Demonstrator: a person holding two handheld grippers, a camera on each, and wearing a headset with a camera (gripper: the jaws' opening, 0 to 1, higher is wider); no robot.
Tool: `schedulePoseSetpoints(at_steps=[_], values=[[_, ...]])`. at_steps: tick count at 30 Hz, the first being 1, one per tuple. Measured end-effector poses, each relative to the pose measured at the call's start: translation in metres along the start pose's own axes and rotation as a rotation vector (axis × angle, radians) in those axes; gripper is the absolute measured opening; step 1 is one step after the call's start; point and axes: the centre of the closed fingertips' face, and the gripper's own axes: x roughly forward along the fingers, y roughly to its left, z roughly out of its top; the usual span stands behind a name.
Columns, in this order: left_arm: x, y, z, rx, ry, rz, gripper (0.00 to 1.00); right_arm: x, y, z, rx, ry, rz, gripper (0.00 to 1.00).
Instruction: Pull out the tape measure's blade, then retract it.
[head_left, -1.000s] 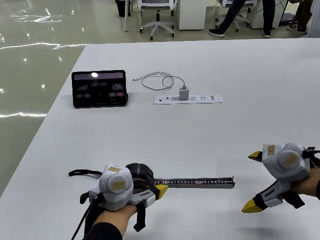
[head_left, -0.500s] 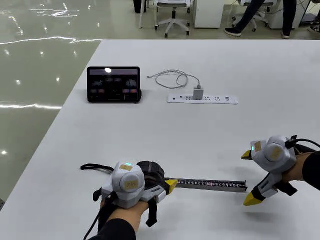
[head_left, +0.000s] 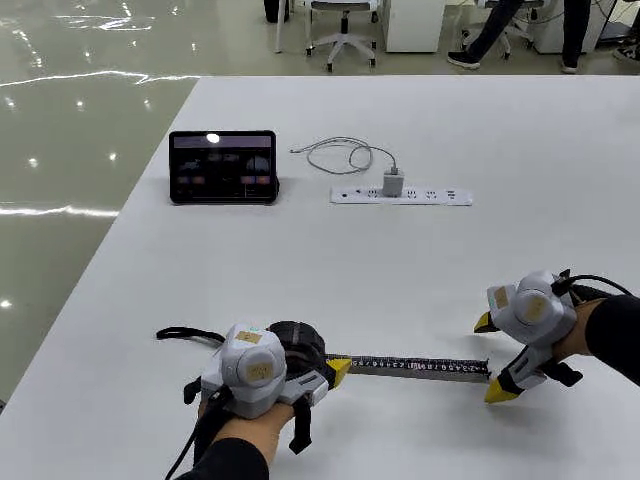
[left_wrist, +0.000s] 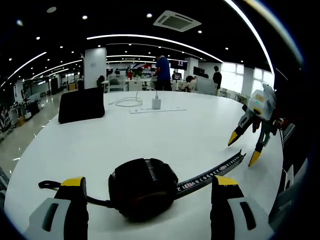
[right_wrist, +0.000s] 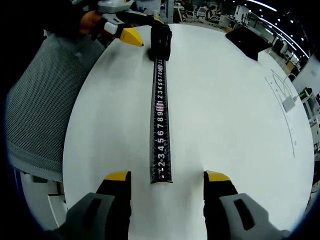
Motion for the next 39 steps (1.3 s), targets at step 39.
schedulePoseSetpoints(at_steps=[39], values=[[0.017, 0.0, -0.006, -0.076, 0.052, -0.014, 0.79, 0.0, 0.005, -0.002, 0.054, 0.093, -0.016, 0.12]])
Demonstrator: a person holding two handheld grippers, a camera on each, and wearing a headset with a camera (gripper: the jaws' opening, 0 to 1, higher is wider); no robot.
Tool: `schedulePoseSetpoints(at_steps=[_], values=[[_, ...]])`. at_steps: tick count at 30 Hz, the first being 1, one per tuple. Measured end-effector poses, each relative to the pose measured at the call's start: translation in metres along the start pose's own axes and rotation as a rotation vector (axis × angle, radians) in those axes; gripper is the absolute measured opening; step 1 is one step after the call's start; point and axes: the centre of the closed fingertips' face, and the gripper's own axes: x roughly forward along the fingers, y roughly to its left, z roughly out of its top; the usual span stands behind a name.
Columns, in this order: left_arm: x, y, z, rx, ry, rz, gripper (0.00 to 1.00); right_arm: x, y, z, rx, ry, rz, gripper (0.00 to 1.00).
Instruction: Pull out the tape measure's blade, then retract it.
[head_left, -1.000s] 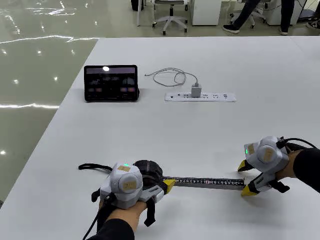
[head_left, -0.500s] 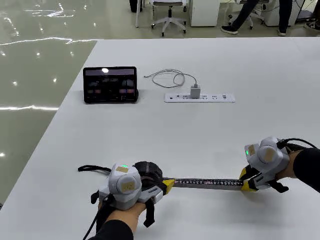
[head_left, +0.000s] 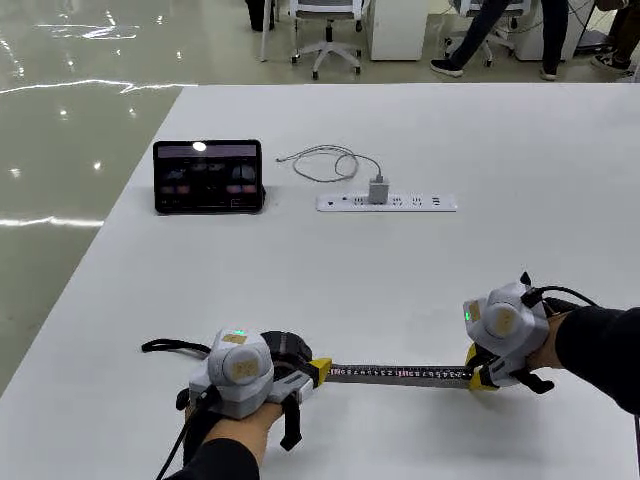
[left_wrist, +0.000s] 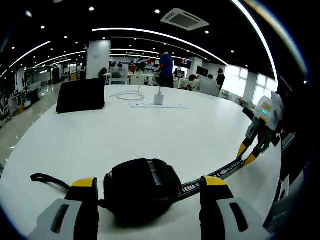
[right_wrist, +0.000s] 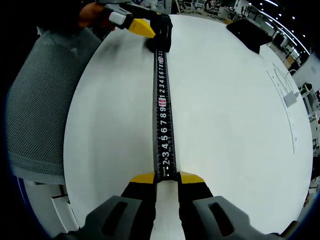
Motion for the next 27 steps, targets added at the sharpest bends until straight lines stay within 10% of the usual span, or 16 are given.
schedulePoseSetpoints(at_steps=[27], values=[[0.008, 0.013, -0.004, -0.052, 0.051, 0.097, 0.63, 0.003, -0.002, -0.001, 0.048, 0.062, -0.018, 0.11]])
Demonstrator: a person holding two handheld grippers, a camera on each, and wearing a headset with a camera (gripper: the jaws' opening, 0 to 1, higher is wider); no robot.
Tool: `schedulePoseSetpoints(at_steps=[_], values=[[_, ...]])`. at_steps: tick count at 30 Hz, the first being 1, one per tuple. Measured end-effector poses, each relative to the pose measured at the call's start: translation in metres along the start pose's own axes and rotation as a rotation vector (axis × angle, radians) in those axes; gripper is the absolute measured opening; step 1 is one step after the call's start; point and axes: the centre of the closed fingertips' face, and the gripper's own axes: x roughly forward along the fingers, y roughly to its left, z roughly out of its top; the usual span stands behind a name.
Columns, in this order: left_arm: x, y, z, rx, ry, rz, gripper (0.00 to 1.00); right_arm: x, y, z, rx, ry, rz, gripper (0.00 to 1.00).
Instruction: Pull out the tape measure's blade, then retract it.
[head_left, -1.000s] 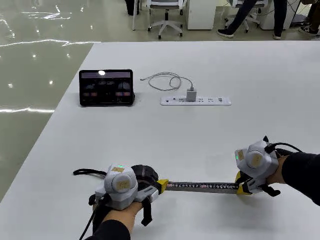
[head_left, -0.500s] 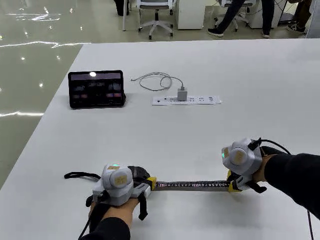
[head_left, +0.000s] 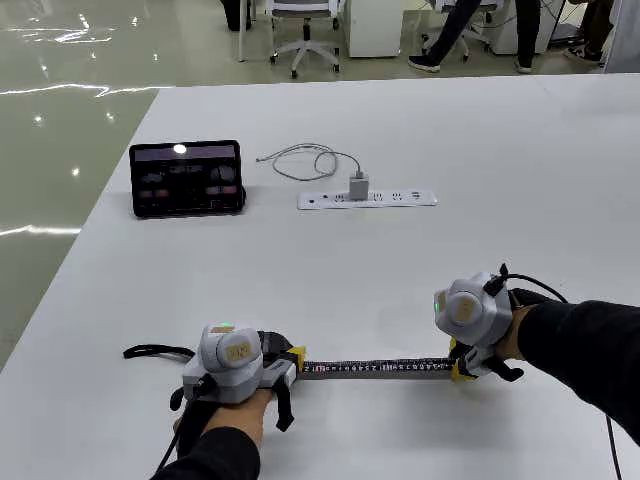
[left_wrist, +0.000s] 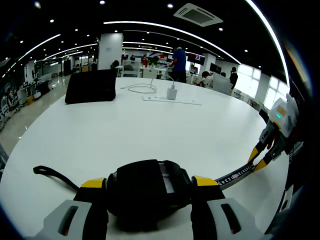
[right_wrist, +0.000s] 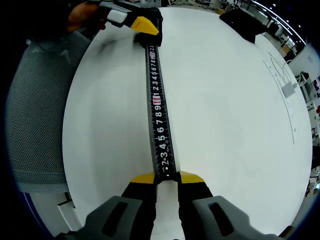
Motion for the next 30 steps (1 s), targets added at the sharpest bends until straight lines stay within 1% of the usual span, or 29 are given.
schedulePoseSetpoints(at_steps=[5, 10, 24, 30], values=[[0.0004, 0.0001, -0.0011, 0.024, 0.011, 0.006, 0.62, 0.0001, 0.0011, 0.0001, 0.021, -0.018, -0.001, 0.11], [0.0005, 0.0006, -0.0016, 0.034, 0.02, 0.011, 0.61, 0.0002, 0.0009, 0.001, 0.023, -0.014, -0.003, 0.11], [0.0005, 0.0008, -0.0024, 0.029, 0.029, 0.007, 0.61, 0.0002, -0.0001, 0.0021, 0.05, -0.035, -0.006, 0.11], [0.0002, 0.0003, -0.0022, 0.028, 0.033, 0.005, 0.61, 0.0014, -0.0006, 0.0038, 0.047, -0.034, -0.01, 0.11]])
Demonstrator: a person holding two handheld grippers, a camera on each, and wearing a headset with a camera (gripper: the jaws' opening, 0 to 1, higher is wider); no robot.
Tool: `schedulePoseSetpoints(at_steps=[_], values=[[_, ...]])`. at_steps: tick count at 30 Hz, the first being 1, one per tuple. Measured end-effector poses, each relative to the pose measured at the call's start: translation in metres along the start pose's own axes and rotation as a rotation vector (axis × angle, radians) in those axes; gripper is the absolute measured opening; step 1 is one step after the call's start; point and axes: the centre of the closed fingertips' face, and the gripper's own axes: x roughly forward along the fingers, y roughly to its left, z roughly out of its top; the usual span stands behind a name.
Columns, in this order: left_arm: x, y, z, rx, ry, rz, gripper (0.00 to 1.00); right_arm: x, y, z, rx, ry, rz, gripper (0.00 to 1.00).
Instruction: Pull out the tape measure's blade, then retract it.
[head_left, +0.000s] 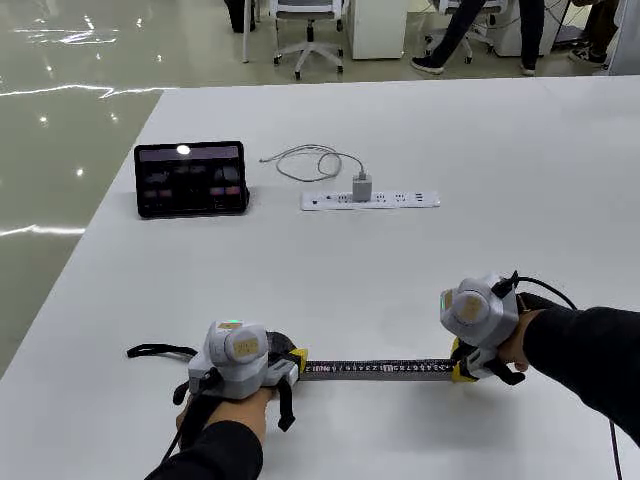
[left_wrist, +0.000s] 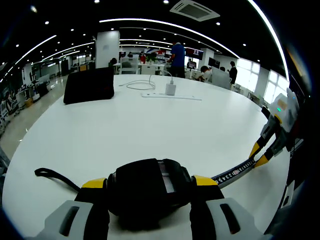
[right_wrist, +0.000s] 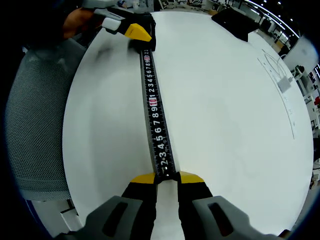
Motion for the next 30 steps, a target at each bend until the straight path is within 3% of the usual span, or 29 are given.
schedulePoseSetpoints(at_steps=[30], values=[[0.001, -0.001, -0.001, -0.009, 0.004, -0.008, 0.62, 0.002, 0.005, 0.011, -0.003, 0.001, -0.004, 0.12]])
